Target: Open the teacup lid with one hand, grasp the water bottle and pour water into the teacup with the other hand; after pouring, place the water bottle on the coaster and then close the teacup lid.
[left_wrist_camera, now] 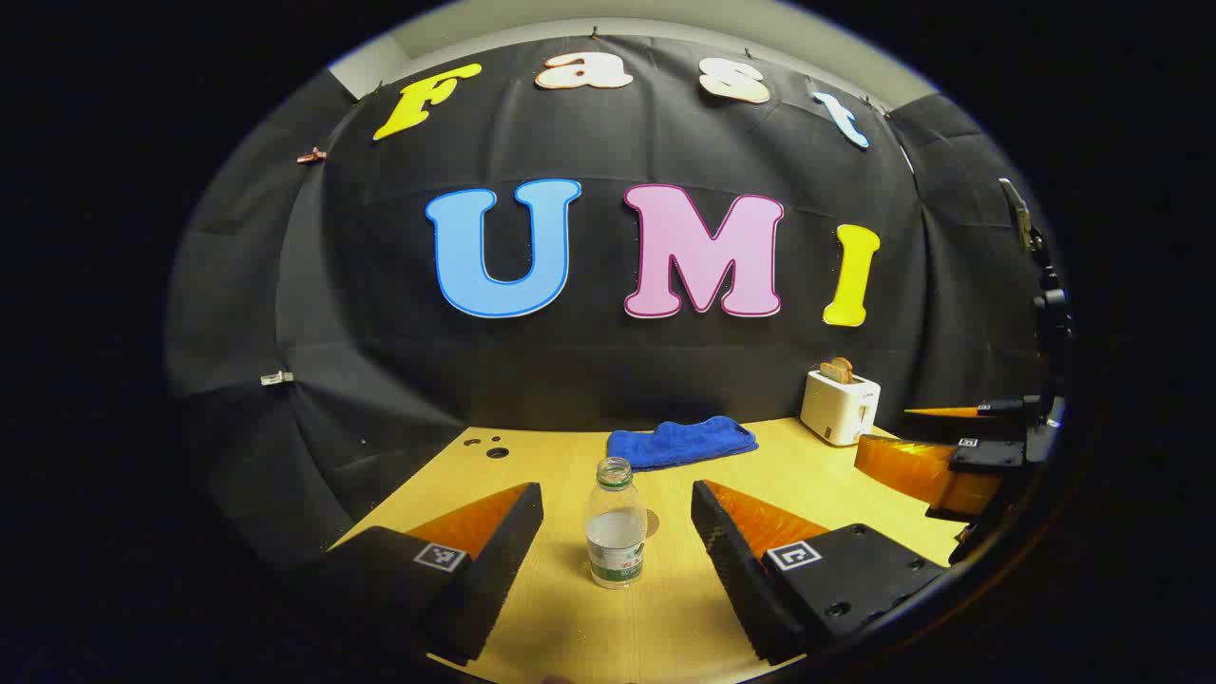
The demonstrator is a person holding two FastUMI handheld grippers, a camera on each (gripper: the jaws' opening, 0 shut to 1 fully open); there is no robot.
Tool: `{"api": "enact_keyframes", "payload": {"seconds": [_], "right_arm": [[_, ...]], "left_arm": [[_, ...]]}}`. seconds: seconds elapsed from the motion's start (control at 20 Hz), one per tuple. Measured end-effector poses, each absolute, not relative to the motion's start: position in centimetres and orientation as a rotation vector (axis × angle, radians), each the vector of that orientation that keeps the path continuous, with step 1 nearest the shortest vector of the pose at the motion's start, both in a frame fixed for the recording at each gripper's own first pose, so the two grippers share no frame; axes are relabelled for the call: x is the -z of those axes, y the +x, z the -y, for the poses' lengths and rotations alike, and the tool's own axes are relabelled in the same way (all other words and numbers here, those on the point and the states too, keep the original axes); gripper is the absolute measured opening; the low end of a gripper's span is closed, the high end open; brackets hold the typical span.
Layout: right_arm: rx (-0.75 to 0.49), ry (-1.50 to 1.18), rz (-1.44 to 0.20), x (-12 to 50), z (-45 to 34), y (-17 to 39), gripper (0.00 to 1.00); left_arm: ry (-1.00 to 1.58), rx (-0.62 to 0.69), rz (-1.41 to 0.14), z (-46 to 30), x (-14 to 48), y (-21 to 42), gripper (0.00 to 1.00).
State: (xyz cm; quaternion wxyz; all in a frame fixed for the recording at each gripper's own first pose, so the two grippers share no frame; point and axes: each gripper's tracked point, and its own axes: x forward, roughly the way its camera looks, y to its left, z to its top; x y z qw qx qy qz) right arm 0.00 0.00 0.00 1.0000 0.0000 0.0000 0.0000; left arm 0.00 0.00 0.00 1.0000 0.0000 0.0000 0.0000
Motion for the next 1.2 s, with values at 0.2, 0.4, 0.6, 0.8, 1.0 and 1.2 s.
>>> {"api": "enact_keyframes", "payload": {"seconds": [0.2, 0.4, 0.6, 0.8, 1.0, 1.2], "right_arm": [[-0.020, -0.007, -0.024, 1.8, -0.5, 0.7, 0.98], [-0.023, -0.004, -0.048, 3.2, -0.6, 1.8, 0.98], [-0.022, -0.008, -0.055, 3.7, -0.5, 2.5, 0.98], [-0.020, -0.004, -0.060, 3.8, -0.7, 2.6, 0.98], [-0.023, -0.017, -0.078, 4.8, -0.8, 2.7, 0.98], [-0.007, -0.023, -0.111, 7.1, -0.2, 3.4, 0.98]], "left_arm": [[0.004, -0.009, -0.023, -0.2, 1.2, 0.2, 0.99], [-0.006, -0.020, -0.045, -0.4, 2.1, 0.6, 0.98], [-0.013, -0.029, -0.042, -0.8, 2.3, 1.1, 0.99], [-0.016, -0.041, -0.038, -1.4, 2.1, 1.2, 0.99], [-0.013, -0.050, -0.050, -1.8, 2.9, 1.1, 0.99], [-0.003, -0.047, -0.074, -1.9, 4.9, 1.3, 0.99]]}}
